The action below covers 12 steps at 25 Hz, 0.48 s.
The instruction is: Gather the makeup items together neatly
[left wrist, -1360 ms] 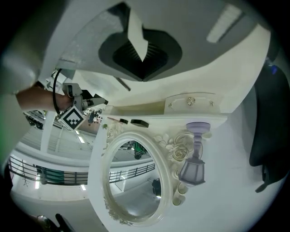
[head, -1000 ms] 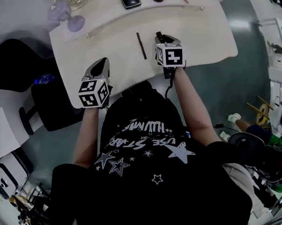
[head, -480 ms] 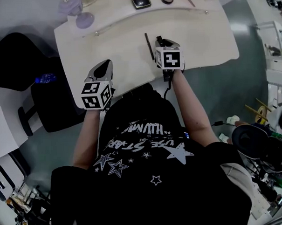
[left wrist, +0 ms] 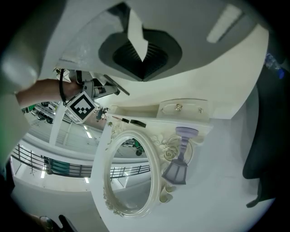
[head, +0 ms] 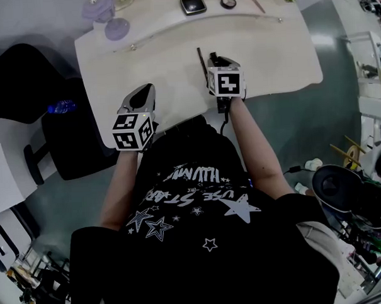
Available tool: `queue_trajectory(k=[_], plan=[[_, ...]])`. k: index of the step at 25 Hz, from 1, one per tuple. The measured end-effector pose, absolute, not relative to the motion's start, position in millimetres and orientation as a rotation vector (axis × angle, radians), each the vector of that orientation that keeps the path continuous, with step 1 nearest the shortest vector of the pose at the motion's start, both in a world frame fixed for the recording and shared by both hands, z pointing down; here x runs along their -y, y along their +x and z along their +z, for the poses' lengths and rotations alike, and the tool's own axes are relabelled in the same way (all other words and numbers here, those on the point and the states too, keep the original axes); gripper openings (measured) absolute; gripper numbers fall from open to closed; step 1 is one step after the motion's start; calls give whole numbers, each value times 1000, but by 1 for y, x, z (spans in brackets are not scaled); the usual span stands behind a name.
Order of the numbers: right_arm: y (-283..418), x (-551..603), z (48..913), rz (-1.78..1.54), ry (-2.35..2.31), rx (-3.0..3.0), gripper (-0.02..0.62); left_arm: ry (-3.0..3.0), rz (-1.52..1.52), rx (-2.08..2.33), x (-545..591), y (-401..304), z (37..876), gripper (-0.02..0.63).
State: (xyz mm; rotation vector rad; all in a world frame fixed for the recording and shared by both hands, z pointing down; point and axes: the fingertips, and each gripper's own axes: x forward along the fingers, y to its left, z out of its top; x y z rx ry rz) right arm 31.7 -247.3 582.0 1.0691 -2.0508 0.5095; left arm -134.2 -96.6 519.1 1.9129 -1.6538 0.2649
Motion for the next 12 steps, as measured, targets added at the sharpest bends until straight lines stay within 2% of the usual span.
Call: queue_trajectory(k=[3,6,12], plan=[[31,247,580,506,1072,2045,139,1909,254,1661,95,-137,518,2],[30,249,575,493,1065,2060,198,1900,236,1672,94,-141,519,2],[21,257,547,472,1066,2141,262,1879,185,1705,88,-154,514,2]])
